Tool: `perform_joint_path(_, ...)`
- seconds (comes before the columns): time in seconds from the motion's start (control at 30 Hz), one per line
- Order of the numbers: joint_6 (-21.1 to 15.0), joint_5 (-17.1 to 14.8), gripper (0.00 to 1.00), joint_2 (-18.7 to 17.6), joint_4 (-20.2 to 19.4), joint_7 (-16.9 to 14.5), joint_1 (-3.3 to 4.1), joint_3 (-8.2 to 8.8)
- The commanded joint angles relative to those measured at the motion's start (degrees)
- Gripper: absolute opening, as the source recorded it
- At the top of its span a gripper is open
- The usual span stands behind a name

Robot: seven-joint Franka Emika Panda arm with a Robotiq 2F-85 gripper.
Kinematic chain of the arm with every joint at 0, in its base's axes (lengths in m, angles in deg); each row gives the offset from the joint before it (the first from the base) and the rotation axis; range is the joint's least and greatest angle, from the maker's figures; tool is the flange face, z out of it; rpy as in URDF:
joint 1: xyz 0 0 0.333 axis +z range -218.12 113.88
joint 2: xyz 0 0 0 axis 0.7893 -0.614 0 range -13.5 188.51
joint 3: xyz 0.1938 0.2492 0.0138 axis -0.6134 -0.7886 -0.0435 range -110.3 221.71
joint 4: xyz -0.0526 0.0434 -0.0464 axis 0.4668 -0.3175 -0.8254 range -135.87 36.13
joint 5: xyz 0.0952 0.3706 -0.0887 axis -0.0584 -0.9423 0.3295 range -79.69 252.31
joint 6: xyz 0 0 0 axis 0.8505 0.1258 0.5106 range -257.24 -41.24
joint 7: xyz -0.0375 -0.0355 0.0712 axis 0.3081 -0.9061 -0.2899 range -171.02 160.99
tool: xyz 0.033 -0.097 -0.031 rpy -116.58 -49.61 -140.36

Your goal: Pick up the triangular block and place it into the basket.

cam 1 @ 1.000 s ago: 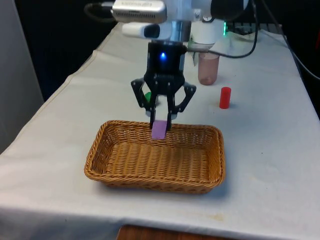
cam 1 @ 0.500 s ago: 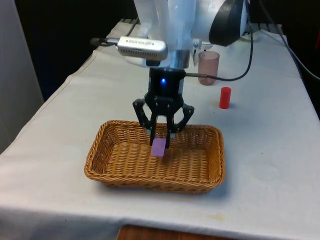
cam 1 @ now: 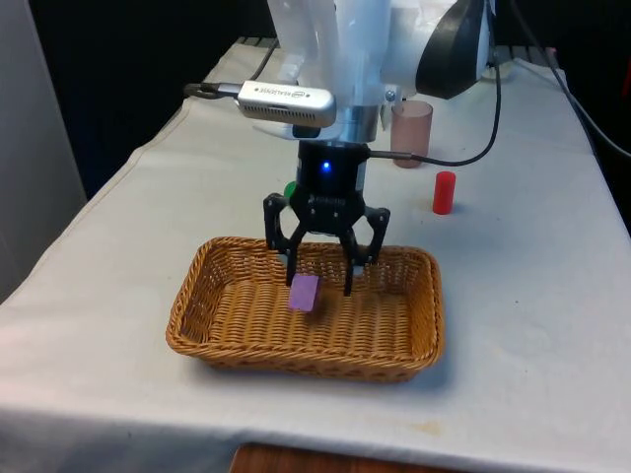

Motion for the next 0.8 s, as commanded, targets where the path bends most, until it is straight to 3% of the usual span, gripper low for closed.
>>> perform_joint_path(0.0,-0.29,-0.23,0.74,-0.06,0.11,-0.06,-0.17,-0.29)
perform_joint_path(0.17,-0.23,-0.23,1.0,-0.06,0.11,-0.06,-0.11,-0.29)
perform_joint_path(0.4,-0.11,-0.11,1.0,0.06,0.0,-0.06,-0.11,-0.11)
perform_joint_path(0.73,1.43,0.74,1.0,3.9,-2.12,-0.11,0.92,1.2)
perform_joint_path(0.77,1.49,0.52,1.0,3.55,-1.6,-0.29,0.52,0.74)
